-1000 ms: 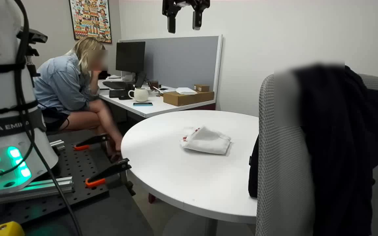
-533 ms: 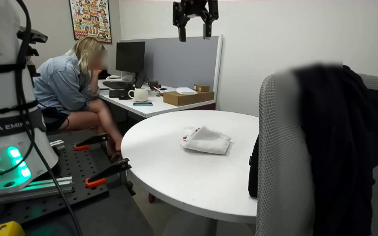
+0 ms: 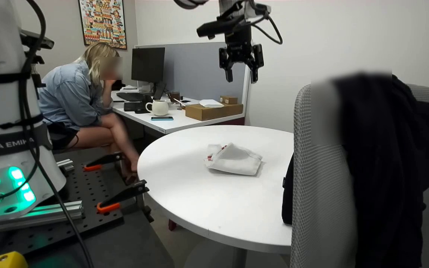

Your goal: Use the cloth and wipe the table

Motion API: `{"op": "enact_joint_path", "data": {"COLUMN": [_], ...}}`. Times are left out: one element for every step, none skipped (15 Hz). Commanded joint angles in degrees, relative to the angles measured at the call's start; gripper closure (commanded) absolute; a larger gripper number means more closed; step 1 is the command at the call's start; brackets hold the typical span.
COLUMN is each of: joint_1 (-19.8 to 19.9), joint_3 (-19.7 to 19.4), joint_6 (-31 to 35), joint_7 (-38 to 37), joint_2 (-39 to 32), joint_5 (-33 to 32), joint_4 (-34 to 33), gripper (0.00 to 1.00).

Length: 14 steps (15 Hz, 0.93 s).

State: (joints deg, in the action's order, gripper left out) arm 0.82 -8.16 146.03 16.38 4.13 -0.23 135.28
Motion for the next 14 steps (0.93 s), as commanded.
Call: {"op": "enact_joint_path", "data": {"joint_1": [1.0,1.2,1.2,1.1,1.1,1.1,1.0,1.0,0.9,1.0,1.0,1.1,1.3,1.4], "joint_3": [1.9,2.3,2.6,2.9,3.3,3.5,3.6,3.6,3.6,3.5,3.2,3.1,2.9,2.6], "joint_6": [5.9,7.2,8.1,9.0,9.3,9.7,9.9,9.9,9.4,8.8,8.6,8.6,8.5,8.9], "joint_7": [-3.5,-4.6,-5.5,-6.5,-7.0,-7.5,-8.0,-8.5,-9.0,-9.4,-9.7,-9.8,-9.9,-10.1], "joint_2": [-10.9,-13.0,-15.0,-16.7,-18.3,-19.6,-20.7,-21.8,-22.7,-23.2,-23.6,-23.9,-24.0,-24.2], "joint_5": [0.1,0.0,-0.6,-1.3,-1.4,-1.5,-1.7,-2.1,-2.3,-2.3,-2.6,-2.8,-3.0,-3.5], "joint_4": [-5.3,-5.9,-6.7,-7.2,-7.6,-8.0,-8.3,-8.5,-8.8,-8.6,-8.1,-7.5,-6.9,-5.9], "gripper": [0.0,0.0,0.0,0.0,0.0,0.0,0.0,0.0,0.0,0.0,0.0,0.0,0.0,0.0]}}
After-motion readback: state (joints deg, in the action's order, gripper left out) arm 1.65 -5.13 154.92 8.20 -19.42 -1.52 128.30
